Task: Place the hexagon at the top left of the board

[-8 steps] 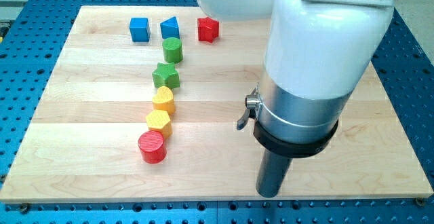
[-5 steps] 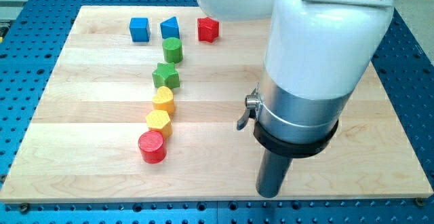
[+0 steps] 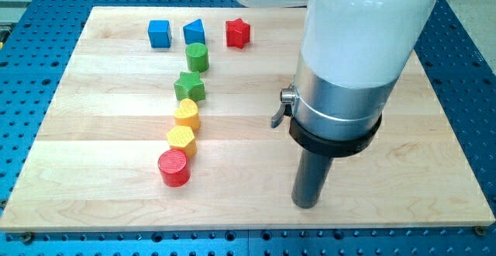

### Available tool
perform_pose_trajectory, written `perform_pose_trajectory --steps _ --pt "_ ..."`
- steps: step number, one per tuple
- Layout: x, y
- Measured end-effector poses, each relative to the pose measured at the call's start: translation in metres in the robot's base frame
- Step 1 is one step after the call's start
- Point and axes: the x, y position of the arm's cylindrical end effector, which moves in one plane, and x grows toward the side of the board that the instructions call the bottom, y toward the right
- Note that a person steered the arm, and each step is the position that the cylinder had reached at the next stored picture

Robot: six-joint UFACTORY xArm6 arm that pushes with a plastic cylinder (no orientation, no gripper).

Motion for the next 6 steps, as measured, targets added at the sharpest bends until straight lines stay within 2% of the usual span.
perform_pose_trajectory --steps 1,2,3,4,6 --pt "-0.011 -0.016" --pt "-0.032 -0.065" --pt "-0.067 -0.095" --pt "-0.058 -0.153" --pt "-0.101 -0.213"
